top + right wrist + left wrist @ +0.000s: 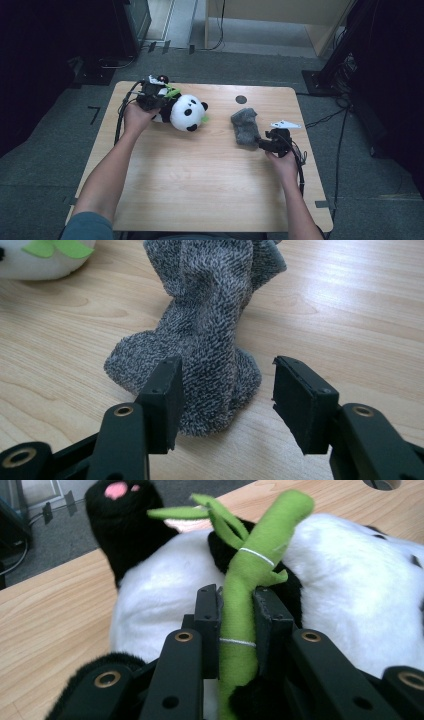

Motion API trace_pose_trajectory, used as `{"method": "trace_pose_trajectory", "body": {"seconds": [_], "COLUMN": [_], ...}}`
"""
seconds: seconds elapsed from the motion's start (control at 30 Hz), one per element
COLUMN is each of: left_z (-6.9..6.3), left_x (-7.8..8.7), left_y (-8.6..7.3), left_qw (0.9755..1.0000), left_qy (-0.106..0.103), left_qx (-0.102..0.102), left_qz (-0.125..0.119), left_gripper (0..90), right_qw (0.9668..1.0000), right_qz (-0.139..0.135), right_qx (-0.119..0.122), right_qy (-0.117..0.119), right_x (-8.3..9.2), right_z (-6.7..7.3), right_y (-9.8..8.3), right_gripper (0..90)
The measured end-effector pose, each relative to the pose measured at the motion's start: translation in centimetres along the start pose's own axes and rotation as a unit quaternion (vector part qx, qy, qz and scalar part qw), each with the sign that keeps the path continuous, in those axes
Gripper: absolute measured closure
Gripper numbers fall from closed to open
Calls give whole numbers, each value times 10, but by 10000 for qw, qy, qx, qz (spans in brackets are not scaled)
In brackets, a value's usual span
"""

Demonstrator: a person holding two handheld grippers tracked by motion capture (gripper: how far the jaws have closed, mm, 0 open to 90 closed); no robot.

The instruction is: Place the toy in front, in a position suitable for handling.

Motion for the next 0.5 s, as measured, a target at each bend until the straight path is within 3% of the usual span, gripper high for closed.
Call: {"method": "trace_pose_trajectory", "body": {"seconds": [0.13,0.27,0.3,0.43,0.5], "left_z": [-4,-10,-15,-25,-38], "left_x": [7,14,20,28,35], "left_y": [1,1,1,-3,-12], "left_qw": [9998,9997,9992,9987,9976], "left_qy": [-165,-243,-409,-490,-663], "left_qx": [64,-82,-26,-152,-165], "left_qz": [-16,48,-35,-48,-67], "left_gripper": [762,765,765,766,766], "right_qw": [10000,9999,9999,9999,9999], "right_qz": [3,2,18,25,47], "right_qx": [-73,-98,-83,-31,3], "right_qy": [48,65,77,99,114], "right_x": [0,0,-1,-1,-1], "right_z": [-3,-4,-2,0,2], "right_y": [-1,-1,-1,-2,-2], "right_gripper": [461,462,462,462,461]}}
Point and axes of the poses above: each handheld gripper's, and its own axes: x roughly backward along the jaws, y roughly out of its top, z roughly to its left, the point moved 8 cm from there along -x, roughly forward along the jaws, and after that the axes turned 7 degrees about -y, right-handed, at the moved point
